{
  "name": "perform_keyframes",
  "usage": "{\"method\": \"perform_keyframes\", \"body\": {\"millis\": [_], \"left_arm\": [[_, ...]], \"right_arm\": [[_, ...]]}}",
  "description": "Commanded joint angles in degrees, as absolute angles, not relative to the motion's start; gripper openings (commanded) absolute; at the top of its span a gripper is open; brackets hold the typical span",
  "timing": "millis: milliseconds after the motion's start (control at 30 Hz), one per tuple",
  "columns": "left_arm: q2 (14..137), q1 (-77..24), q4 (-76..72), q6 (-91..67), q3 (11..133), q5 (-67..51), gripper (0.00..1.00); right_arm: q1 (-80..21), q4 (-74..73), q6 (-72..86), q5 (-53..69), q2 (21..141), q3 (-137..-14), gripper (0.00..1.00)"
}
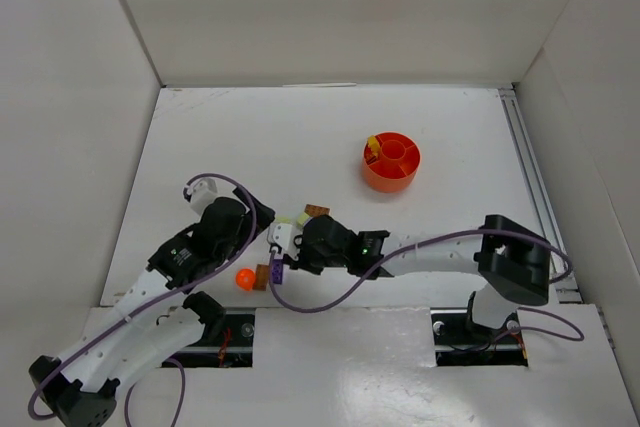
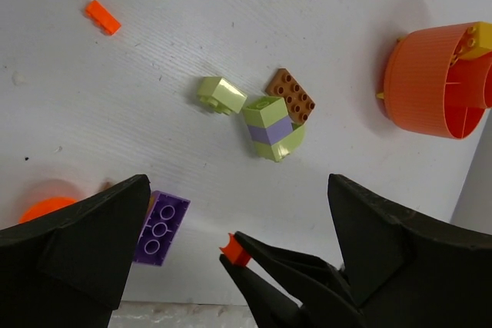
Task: Sort the legos into containers by color
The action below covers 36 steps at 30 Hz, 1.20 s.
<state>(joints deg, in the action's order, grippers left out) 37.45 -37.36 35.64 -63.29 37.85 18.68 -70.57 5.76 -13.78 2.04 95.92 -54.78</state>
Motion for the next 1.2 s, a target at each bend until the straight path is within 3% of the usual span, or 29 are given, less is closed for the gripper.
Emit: {"method": "perform_keyframes", "body": {"millis": [0, 200, 367, 600, 933, 1100, 1167], "left_arm": [[38.84, -37.35, 36.65, -63.19, 37.27, 19.07, 1.0], [43.68, -36.83, 35.43, -63.19, 38.94, 21.26, 1.0], [47.46, -33.41, 33.15, -59.34, 41.22, 20.74, 1.0], [52.98, -22.77, 27.77, -52.83, 41.75, 14.33, 1.0], [60.29, -18.46, 25.05, -49.84, 43.42, 13.54, 1.0], [60.82, -16.79, 23.47, -49.31, 43.42, 12.22, 1.0], [60.82, -16.79, 23.47, -48.78, 43.42, 12.22, 1.0]], "right_arm": [[-69.87, 4.85, -13.71, -2.02, 91.49, -56.07, 0.11], [-65.23, -2.45, -13.18, -7.02, 84.39, -56.78, 0.11], [-47.25, -8.34, -11.78, -5.37, 78.23, -56.16, 0.11], [-33.42, -13.53, -13.62, -8.26, 78.12, -59.93, 0.11], [-30.06, -14.06, -14.15, -10.2, 86.21, -65.74, 0.16], [-30.06, -14.06, -13.62, -10.2, 87.45, -65.74, 0.27], [-30.06, -14.06, -13.1, -11.42, 87.45, -65.74, 0.35]]}}
